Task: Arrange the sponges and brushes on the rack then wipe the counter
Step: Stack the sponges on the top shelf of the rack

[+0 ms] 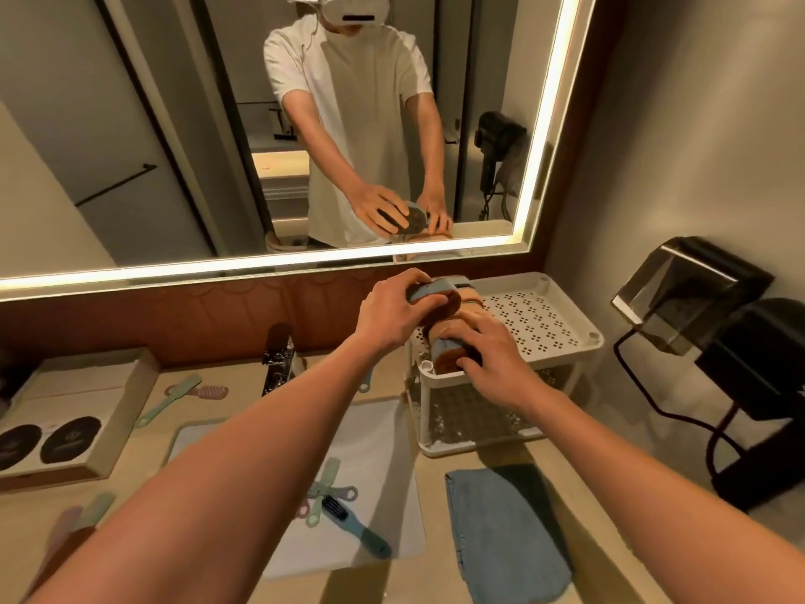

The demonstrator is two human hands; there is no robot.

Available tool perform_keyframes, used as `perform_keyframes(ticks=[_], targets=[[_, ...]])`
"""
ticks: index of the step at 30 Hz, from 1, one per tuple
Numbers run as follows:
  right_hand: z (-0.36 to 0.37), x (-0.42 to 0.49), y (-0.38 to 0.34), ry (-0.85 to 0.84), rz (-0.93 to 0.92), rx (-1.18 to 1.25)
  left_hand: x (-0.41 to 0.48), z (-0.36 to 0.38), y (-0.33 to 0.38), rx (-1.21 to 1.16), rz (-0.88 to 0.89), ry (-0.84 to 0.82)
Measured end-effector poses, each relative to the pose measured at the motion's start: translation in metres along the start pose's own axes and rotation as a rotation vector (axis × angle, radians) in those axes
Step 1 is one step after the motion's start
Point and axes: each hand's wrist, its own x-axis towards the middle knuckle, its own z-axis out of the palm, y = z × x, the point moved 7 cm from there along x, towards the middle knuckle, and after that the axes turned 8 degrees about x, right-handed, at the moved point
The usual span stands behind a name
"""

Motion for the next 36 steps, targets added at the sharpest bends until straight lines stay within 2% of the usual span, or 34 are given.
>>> perform_keyframes(ticks=[5, 8, 10, 13, 16, 20, 22, 26, 32, 34, 36], targets=[[0.001, 0.001, 0.006, 0.003, 0.012, 0.082, 0.008, 0.012, 0.009, -0.053, 0.026, 0.009], [-0.007, -0.004, 0.012, 0.045, 0.064, 0.335, 0.014, 0.019, 0.017, -0.058, 0.032, 0.019], [-0.019, -0.005, 0.019, 0.128, 0.146, 0.405, 0.019, 0.023, 0.023, -0.064, 0.035, 0.020], [-0.040, -0.003, 0.029, 0.252, 0.209, 0.366, 0.028, 0.031, 0.031, -0.057, 0.033, 0.020], [-0.060, 0.006, 0.033, 0.340, 0.155, 0.275, 0.038, 0.039, 0.041, 0.005, 0.031, 0.013], [-0.077, 0.027, 0.035, 0.331, 0.023, 0.137, 0.050, 0.052, 0.059, 0.203, 0.048, 0.023], [-0.083, 0.037, 0.039, 0.329, 0.006, 0.115, 0.058, 0.061, 0.067, 0.141, 0.033, 0.024], [-0.089, 0.054, 0.059, 0.357, 0.075, 0.165, 0.075, 0.083, 0.071, 0.010, -0.013, 0.009], [-0.096, 0.071, 0.088, 0.393, 0.150, 0.041, 0.084, 0.094, 0.071, -0.038, -0.039, -0.002], [-0.097, 0.078, 0.095, 0.373, 0.132, -0.042, 0.084, 0.099, 0.064, 0.003, -0.063, -0.045], [-0.095, 0.083, 0.103, 0.357, 0.142, -0.087, 0.083, 0.104, 0.053, 0.147, -0.092, -0.095]])
